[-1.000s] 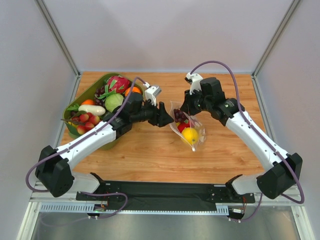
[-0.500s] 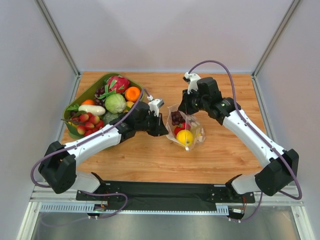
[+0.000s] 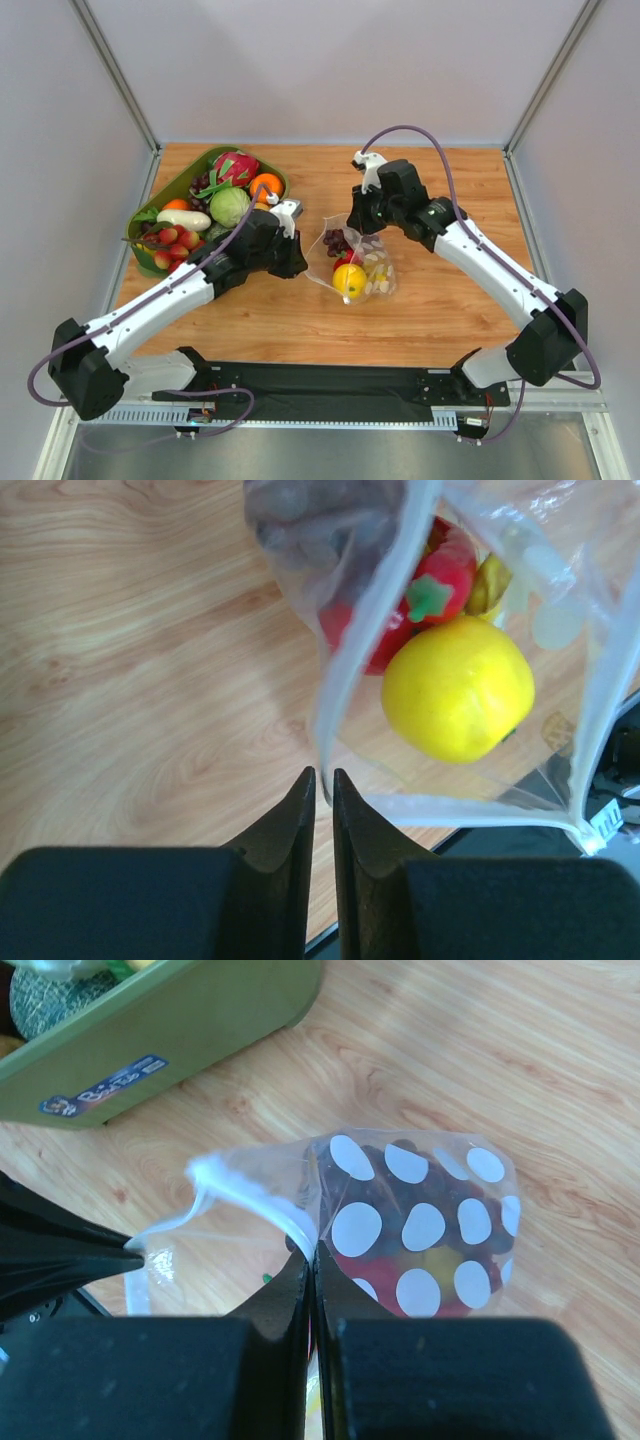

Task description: Open the zip-top bag and remove the fake food

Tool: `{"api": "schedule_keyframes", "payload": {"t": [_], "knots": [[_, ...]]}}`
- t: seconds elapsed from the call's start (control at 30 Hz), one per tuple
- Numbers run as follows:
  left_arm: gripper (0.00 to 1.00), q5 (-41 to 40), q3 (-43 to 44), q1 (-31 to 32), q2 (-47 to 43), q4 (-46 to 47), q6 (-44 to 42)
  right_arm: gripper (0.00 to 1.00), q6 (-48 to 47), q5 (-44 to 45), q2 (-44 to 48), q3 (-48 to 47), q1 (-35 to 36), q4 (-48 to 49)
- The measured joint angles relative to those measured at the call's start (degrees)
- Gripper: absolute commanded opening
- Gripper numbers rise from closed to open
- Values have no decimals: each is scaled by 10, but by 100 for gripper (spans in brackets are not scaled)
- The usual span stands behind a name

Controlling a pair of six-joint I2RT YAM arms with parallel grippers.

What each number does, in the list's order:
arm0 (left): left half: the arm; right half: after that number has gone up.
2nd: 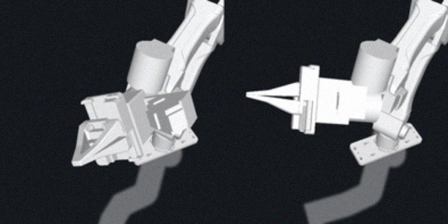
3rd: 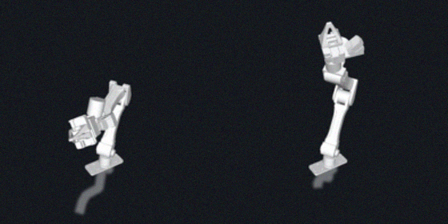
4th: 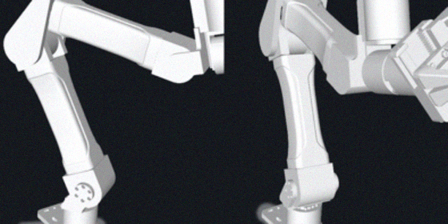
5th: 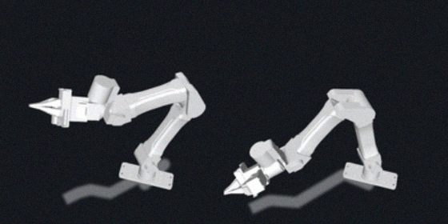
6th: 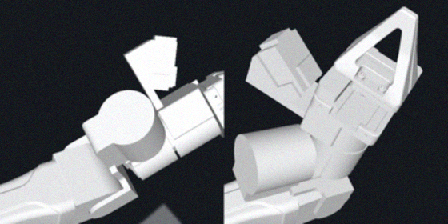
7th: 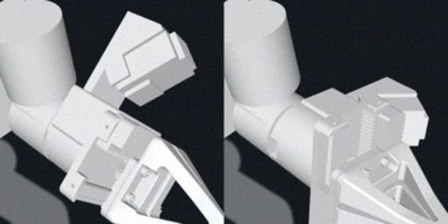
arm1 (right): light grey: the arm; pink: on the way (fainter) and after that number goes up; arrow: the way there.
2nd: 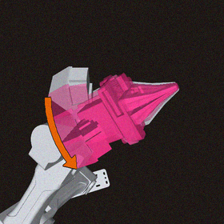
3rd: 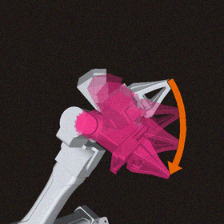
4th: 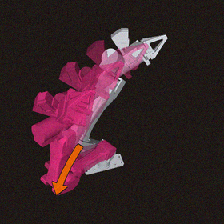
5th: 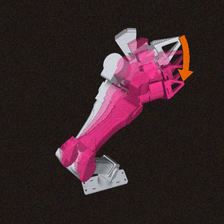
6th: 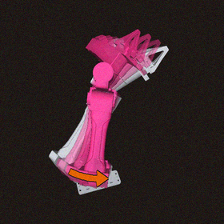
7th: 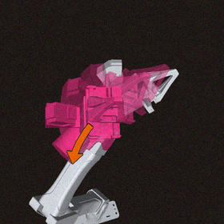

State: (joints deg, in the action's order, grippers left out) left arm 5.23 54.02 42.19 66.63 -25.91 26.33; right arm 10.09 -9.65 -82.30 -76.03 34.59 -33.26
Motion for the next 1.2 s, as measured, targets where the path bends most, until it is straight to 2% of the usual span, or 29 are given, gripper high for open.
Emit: {"api": "schedule_keyframes", "payload": {"t": [0.03,0.23,0.37,0.5,0.6,0.77,0.97,1.0,1.07,1.1,1.2], "knots": [[42,-2,0,1,-9,-1,-6,0,0,0,-5,0,6,0],[52,36,0,23,-33,30,-56,0,7,-1,-18,0,21,2],[54,74,0,44,-21,83,-72,0,10,-1,-18,0,23,6],[50,91,5,51,23,123,-73,0,14,-3,-18,0,25,8],[53,97,-3,51,61,148,-72,0,17,-4,-16,0,25,8],[56,114,-46,51,76,189,-70,0,20,-4,-7,0,25,8],[63,136,-79,51,80,253,-63,0,22,-5,2,0,25,8],[68,142,-82,51,82,264,-59,0,22,-5,2,0,25,8],[70,157,-95,51,87,299,-48,0,22,-5,2,0,25,7],[75,165,-102,51,90,319,-41,0,22,-5,2,0,25,7],[79,180,-113,51,111,358,-24,0,23,-5,2,0,25,7]]}}
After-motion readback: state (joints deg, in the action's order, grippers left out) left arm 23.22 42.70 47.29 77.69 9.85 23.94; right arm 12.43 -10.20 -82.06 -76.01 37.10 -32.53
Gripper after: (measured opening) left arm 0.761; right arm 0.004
